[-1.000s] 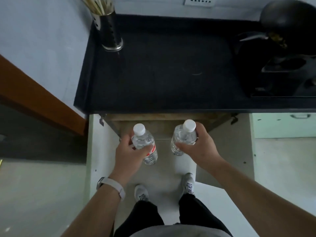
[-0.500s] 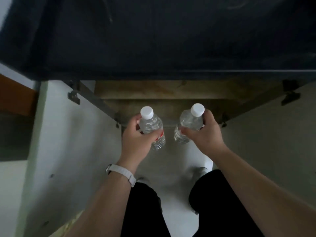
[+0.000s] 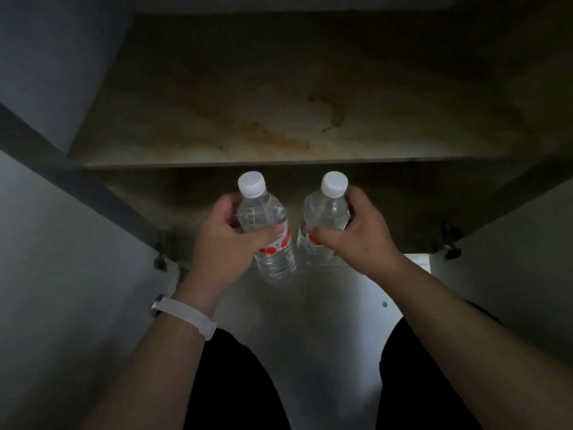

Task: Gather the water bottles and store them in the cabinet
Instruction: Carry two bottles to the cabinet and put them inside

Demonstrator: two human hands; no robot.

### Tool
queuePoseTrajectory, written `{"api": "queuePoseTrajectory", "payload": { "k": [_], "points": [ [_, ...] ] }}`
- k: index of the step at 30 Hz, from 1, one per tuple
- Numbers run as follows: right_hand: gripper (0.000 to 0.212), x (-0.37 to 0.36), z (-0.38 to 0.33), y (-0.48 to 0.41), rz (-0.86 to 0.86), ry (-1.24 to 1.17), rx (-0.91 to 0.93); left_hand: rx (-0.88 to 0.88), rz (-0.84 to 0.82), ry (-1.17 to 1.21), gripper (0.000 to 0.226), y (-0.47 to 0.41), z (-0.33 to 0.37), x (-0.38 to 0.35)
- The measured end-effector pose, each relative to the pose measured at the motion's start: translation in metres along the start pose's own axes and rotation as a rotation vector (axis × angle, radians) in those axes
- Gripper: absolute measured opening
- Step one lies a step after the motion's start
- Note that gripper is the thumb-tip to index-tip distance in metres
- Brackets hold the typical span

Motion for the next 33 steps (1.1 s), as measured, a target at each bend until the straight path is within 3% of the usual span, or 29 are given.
{"api": "queuePoseTrajectory", "payload": {
  "k": [5, 12, 24, 33],
  "points": [
    [0.073, -0.001, -0.004, -0.014, -0.022, -0.021, 0.072, -0.069, -0.020, -0.016, 0.054, -0.015, 0.008, 0.001],
    [0.068, 0.041, -0.064, -0.026, -0.014, -0.088, 0.183, -0.196, 0.009, 0.073, 0.048, -0.024, 0.082, 0.017],
    [0.040, 0.097, -0.144, -0.067, 0.122, -0.069, 0.302, -0.332, 0.162, 0.195, 0.040, -0.058, 0.173, 0.041],
    [0.050, 0.112, -0.155, -0.091, 0.188, -0.074, 0.296, -0.363, 0.163, 0.157, 0.040, -0.075, 0.186, 0.037]
  ]
}}
Point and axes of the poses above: each hand's wrist, its own y-axis away from the middle knuckle, its own x-axis out of the back of the hand, z = x × y, the point moved 9 cm from there along -y, towards the middle knuckle, and after that the axes turned 10 degrees about y, right-handed, at the moved point
